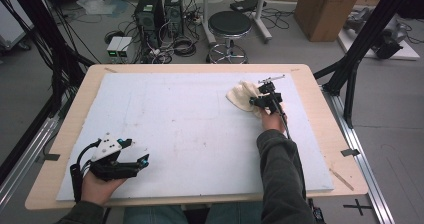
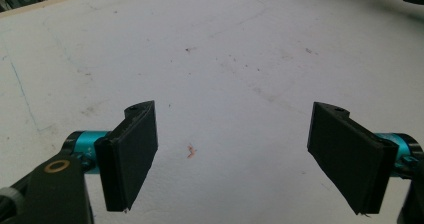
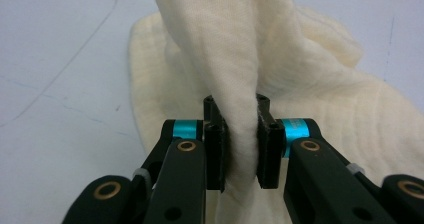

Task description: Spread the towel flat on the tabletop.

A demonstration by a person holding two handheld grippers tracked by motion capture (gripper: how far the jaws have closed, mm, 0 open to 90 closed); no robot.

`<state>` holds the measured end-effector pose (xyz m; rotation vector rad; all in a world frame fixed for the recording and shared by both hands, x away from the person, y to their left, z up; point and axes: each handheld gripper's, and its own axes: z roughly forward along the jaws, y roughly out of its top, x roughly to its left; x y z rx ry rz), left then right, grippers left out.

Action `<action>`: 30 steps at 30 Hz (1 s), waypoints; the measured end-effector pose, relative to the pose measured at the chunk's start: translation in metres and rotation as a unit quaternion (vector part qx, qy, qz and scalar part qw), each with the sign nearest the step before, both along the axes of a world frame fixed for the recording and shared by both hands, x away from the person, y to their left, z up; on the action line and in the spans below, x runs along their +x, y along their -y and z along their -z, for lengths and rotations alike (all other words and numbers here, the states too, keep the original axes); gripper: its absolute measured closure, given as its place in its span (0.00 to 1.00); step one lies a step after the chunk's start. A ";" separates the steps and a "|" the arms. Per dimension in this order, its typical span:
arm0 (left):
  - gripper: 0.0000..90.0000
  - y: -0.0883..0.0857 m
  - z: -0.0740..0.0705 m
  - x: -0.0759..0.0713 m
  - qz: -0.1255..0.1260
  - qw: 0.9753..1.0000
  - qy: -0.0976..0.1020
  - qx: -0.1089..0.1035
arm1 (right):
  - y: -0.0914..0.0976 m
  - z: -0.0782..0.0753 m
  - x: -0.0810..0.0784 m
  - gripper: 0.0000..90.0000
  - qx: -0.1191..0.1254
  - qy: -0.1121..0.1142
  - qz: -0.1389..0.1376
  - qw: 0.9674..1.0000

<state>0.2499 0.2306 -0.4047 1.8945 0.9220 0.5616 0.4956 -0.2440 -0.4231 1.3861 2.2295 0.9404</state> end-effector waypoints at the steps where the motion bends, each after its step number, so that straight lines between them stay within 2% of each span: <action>1: 0.23 0.000 0.000 0.000 0.001 1.000 0.000 0.000 | 0.000 -0.003 -0.002 0.88 0.008 0.003 -0.003 1.000; 3: 0.23 0.000 0.000 0.000 0.000 1.000 0.000 -0.002 | 0.000 -0.006 -0.003 0.88 0.018 0.005 -0.010 1.000; 6: 0.23 0.000 0.000 0.000 -0.001 1.000 0.001 -0.001 | -0.001 -0.011 -0.006 0.88 0.018 0.009 -0.014 1.000; 8: 0.23 0.000 0.000 0.000 -0.001 1.000 0.001 -0.001 | 0.000 -0.018 -0.011 0.88 0.034 0.012 -0.023 0.999; 10: 0.23 0.000 -0.001 0.000 -0.002 1.000 0.001 -0.001 | 0.000 -0.021 -0.013 0.88 0.037 0.015 -0.026 0.999; 11: 0.23 0.000 -0.001 -0.001 -0.002 1.000 0.003 -0.001 | -0.001 -0.027 -0.017 0.88 0.053 0.018 -0.034 0.998; 14: 0.23 -0.001 -0.002 -0.002 -0.004 1.000 0.005 0.000 | -0.003 -0.033 -0.022 0.88 0.058 0.020 -0.045 0.997; 16: 0.23 -0.002 -0.002 -0.003 -0.007 1.000 0.006 -0.003 | -0.005 -0.042 -0.032 0.89 0.070 0.020 -0.057 0.996; 20: 0.23 -0.001 -0.002 -0.003 -0.005 1.000 0.006 -0.001 | -0.007 -0.050 -0.041 0.89 0.071 0.029 -0.074 0.994; 23: 0.23 -0.001 -0.002 -0.004 -0.004 1.000 0.008 0.001 | -0.009 -0.058 -0.052 0.89 0.088 0.037 -0.085 0.992; 25: 0.23 -0.001 -0.002 -0.004 -0.006 1.000 0.009 0.000 | -0.012 -0.062 -0.058 0.89 0.084 0.044 -0.095 0.991; 30: 0.23 -0.001 -0.003 -0.004 -0.007 1.000 0.010 0.003 | -0.015 -0.072 -0.070 0.89 0.092 0.050 -0.107 0.989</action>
